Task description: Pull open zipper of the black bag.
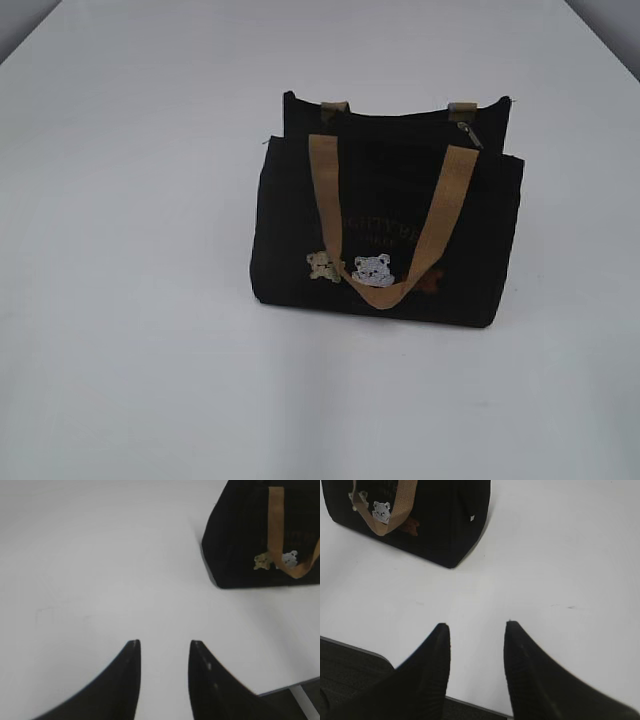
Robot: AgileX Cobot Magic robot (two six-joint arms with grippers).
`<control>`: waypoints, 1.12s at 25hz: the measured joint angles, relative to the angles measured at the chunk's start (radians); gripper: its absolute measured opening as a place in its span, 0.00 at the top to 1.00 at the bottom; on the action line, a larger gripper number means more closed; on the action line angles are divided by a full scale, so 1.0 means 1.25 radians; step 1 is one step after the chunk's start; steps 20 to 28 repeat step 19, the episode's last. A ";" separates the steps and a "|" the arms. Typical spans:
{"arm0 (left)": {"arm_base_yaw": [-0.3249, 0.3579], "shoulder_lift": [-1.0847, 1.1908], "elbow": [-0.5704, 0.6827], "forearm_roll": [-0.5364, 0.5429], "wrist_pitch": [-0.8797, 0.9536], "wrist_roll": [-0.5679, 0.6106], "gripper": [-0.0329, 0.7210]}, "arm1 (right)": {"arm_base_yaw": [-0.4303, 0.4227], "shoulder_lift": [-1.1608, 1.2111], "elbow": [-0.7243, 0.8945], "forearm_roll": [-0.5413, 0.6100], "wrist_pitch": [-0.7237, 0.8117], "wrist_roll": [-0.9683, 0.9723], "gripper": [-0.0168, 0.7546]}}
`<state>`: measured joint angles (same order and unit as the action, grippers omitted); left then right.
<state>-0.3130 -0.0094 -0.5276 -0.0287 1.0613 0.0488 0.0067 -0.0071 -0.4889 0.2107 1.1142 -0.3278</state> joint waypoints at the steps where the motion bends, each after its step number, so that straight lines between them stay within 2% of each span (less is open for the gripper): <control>1: 0.028 0.000 0.000 -0.001 0.000 0.000 0.63 | 0.000 0.000 0.000 0.000 0.000 0.000 0.60; 4: 0.124 0.000 0.000 -0.001 -0.001 0.000 0.63 | -0.001 0.000 0.000 0.001 0.000 0.000 0.60; 8: 0.198 0.000 0.000 -0.001 -0.001 0.000 0.64 | -0.001 0.000 0.000 0.002 0.000 0.000 0.60; 28: 0.208 0.000 0.000 -0.001 -0.001 0.000 0.64 | -0.001 0.000 0.000 0.002 0.000 0.000 0.60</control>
